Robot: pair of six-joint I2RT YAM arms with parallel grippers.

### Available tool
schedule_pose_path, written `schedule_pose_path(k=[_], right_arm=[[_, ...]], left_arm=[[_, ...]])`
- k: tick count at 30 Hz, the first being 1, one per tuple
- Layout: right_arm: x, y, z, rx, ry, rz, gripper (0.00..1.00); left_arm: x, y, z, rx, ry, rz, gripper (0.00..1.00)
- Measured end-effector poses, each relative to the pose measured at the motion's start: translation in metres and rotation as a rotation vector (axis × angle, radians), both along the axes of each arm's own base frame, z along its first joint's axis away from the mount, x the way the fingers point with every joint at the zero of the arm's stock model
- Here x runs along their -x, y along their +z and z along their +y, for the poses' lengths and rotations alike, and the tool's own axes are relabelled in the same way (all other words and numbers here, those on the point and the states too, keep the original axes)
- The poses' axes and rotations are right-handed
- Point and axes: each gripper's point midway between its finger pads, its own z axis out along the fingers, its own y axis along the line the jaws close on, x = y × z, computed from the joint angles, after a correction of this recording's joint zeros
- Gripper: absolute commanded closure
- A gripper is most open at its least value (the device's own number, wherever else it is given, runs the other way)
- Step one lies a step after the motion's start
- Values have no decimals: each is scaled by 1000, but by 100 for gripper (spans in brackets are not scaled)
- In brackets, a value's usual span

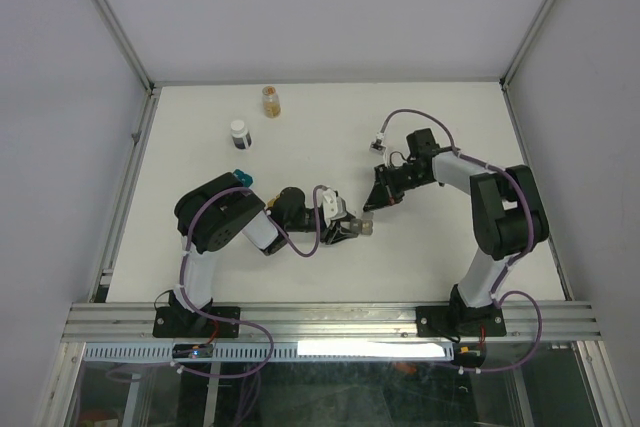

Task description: Sort the pills into containers

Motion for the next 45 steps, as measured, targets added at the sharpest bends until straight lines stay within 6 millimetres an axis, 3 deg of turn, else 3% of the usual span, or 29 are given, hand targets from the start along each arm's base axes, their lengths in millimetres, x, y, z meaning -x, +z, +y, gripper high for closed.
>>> schedule_pose_path(k=[12,45], right_arm=[[23,-15,-2,137,118,-38,100],[25,-10,-5,200,155,-105,100]], left_arm=[[0,0,-3,-4,-3,7,86],[-1,0,-4,-6,15,15,87]])
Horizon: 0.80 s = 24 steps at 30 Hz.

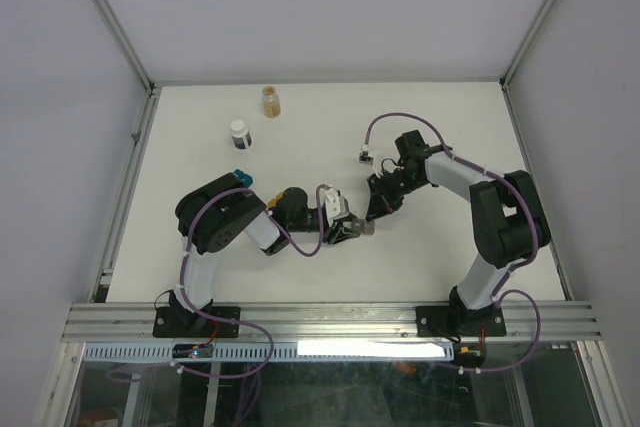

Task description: Sort the pills into containers

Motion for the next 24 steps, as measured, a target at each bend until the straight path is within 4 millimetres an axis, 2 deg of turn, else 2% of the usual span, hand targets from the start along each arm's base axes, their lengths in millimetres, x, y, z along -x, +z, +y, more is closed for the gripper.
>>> schedule_pose_path(k=[16,24], right_arm=[[-1,7,2,29,19,-60,100],[3,0,1,94,50,-82,100]], left_arm=[[-1,0,-3,-4,14,-5,87],[-1,0,-3,-6,17,-4,88]])
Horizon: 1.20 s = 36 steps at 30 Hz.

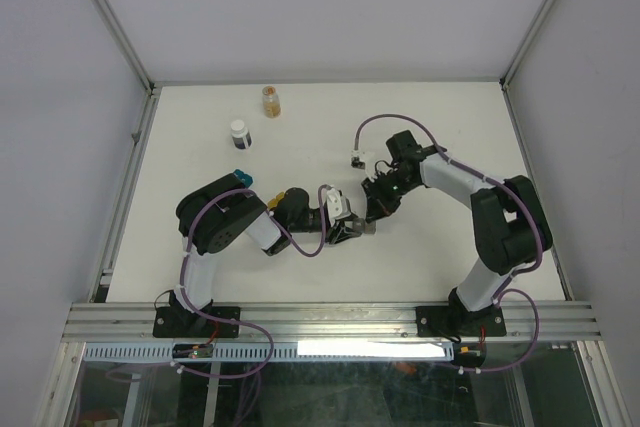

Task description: Sort the pills into containers

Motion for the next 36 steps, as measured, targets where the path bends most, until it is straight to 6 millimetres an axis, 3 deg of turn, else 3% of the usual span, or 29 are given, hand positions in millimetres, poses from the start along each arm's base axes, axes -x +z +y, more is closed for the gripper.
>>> schedule_pose_path(k=[8,17,29,36], right_arm=[[-1,-14,-6,119,35,-24,100],[-1,-14,-6,136,49,-31,100],[2,10,-5,84,84,-90,100],[3,-17,-8,148,56,13,100]], left_arm=[[-3,0,0,-3,11,0,88],[-2,0,-1,-4,15,2,89],[-6,0,-2,-7,36,2,89],[-8,0,-3,-12,38,4,89]])
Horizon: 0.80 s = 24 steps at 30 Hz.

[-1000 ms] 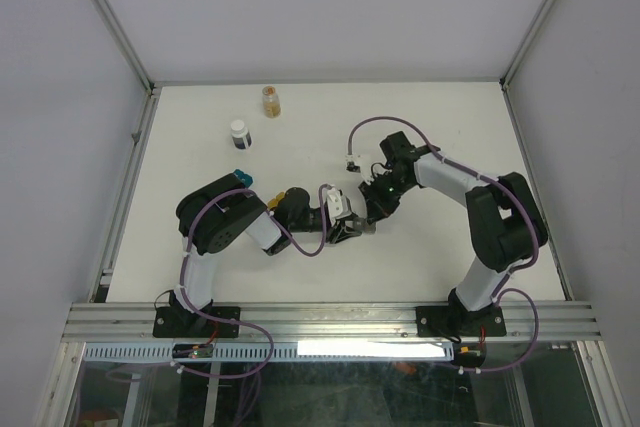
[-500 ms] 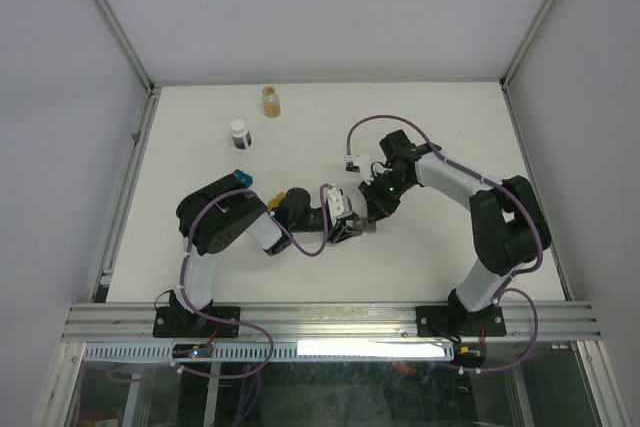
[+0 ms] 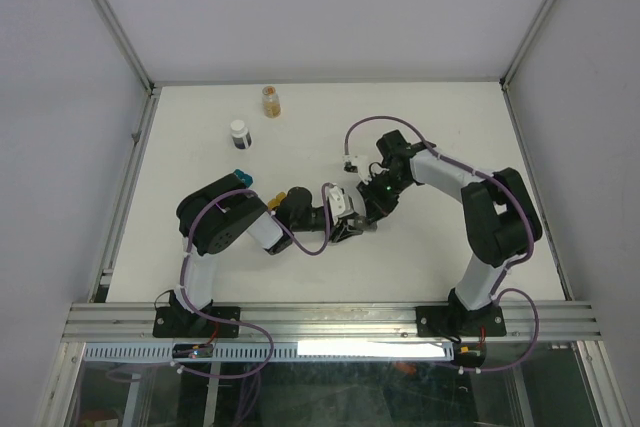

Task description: Sort the pills into containers

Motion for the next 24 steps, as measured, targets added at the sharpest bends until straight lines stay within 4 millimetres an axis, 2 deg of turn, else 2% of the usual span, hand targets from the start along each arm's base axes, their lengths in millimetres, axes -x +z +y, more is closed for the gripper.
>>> schedule_pose_path(k=[5,8,13,16,21,24], right_arm=[[-7,2,0,1,-15,-20,100],[-10,8,-3,-28,-28,-29,100],[-17,41,-6,-140,-55,-92,100],[-22,63,-7,-212,-65,-141,95],[-24,88,-10,-292,-81,-205,86],[-26,101,-13,-326,-93,-235,84]], left_arm=[[0,0,-1,-1,0,2,87],[-2,0,-2,-4,1,5,82],[-4,1,-3,-13,6,22,49],[-4,1,-2,-23,25,49,33],[-2,5,-1,-34,50,101,12],[-1,13,4,-33,80,129,6]])
